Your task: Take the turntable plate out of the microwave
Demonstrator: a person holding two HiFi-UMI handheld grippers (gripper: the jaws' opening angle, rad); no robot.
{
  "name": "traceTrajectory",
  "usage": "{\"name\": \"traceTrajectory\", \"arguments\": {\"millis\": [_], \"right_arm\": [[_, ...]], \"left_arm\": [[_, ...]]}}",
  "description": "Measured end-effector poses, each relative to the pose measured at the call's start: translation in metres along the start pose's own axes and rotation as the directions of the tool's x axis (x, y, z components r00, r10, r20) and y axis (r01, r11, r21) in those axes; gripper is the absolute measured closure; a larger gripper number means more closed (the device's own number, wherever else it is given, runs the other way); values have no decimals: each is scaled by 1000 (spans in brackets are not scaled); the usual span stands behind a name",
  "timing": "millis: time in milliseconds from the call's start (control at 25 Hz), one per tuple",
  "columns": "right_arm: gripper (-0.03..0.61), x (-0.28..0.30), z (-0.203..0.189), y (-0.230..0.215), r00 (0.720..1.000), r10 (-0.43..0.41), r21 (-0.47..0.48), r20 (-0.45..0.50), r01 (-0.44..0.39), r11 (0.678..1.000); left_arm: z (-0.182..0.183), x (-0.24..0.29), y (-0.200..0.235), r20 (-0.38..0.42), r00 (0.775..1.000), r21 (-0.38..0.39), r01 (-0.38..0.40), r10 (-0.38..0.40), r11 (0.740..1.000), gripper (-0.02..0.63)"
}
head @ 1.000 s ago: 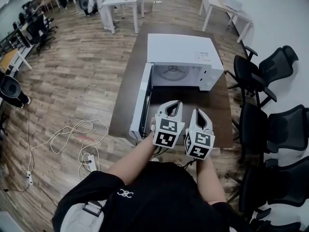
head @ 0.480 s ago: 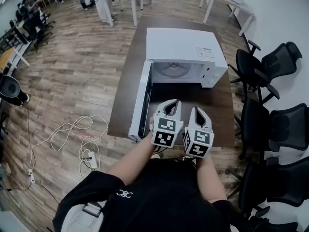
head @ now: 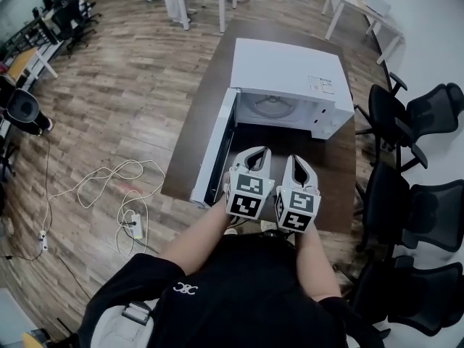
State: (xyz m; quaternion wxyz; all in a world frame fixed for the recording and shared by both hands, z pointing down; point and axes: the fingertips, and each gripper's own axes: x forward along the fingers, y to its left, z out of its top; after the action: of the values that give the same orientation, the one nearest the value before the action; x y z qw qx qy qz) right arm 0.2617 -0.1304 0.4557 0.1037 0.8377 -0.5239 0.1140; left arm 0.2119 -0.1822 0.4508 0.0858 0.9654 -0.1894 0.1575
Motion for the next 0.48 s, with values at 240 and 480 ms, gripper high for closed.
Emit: {"name": "traceTrajectory", "arguments": {"millis": [240,480], "right_arm": [[569,22,9,-14,999,42,-52,0,-42,998],[569,44,21,-23,997,83,-105,11,-81,991]], "left_arm": [[2,8,10,-5,998,-35,-61,61,998,606],[5,10,19,-3,992,-55,-124,124,991,606]]}}
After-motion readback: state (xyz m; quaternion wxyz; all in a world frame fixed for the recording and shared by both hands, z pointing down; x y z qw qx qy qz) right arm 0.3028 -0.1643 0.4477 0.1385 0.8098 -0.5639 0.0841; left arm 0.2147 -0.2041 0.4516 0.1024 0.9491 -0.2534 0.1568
